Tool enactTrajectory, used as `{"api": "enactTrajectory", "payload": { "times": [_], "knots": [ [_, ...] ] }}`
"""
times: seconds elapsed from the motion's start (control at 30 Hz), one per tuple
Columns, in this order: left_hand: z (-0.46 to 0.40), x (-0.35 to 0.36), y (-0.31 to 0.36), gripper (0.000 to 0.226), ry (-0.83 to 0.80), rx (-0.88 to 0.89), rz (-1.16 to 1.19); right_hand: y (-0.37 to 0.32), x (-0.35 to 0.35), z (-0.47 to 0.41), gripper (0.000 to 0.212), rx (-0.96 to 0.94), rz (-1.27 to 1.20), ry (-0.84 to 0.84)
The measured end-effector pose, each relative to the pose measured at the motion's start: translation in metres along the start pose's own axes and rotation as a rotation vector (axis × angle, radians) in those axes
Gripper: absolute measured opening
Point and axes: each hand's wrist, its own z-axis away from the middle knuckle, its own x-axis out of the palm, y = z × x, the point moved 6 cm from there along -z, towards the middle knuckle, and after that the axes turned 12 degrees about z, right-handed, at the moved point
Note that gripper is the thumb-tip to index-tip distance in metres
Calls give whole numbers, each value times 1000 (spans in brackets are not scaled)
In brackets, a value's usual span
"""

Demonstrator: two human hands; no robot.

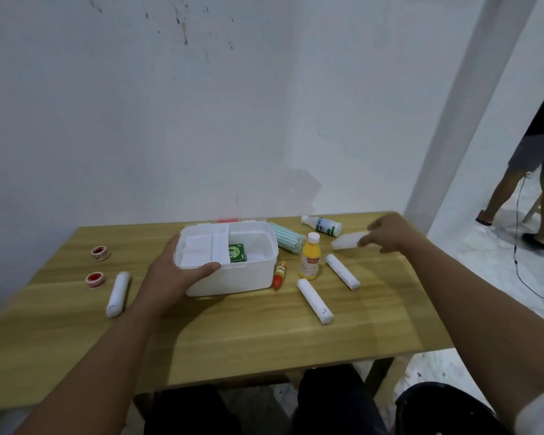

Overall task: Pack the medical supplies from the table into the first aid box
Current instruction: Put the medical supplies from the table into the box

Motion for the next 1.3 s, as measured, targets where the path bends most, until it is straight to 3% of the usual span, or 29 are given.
{"api": "enactTrajectory", "payload": {
  "times": [0.13, 0.37, 0.47, 0.6, 0.77, 0.9, 1.07, 1.3],
  "knots": [
    [1, 0, 1, 110, -2, 7, 0, -54, -23, 14, 58, -189, -441, 15],
    [1, 1, 2, 101, 8, 17, 2, -145, 0, 43, 69, -415, -642, -237],
    [1, 1, 1, 97, 10, 11, 4, -171, 26, 52, 65, -482, -508, -280],
    [0, 1, 1, 102, 22, 14, 3, -195, 55, 54, 67, -611, -123, -188],
    [-1, 0, -4, 115, 20, -28, 4, -208, 86, 54, 71, -673, 76, -149],
    [1, 2, 3, 96, 10, 14, 13, -224, 102, 61, 75, -720, 310, -113],
    [2, 2, 6, 91, 22, 38, 20, -236, 126, 59, 63, -736, 446, -66],
    [2, 2, 7, 98, 37, 43, -12, -243, 133, 61, 65, -738, 511, -30]
  ]
}}
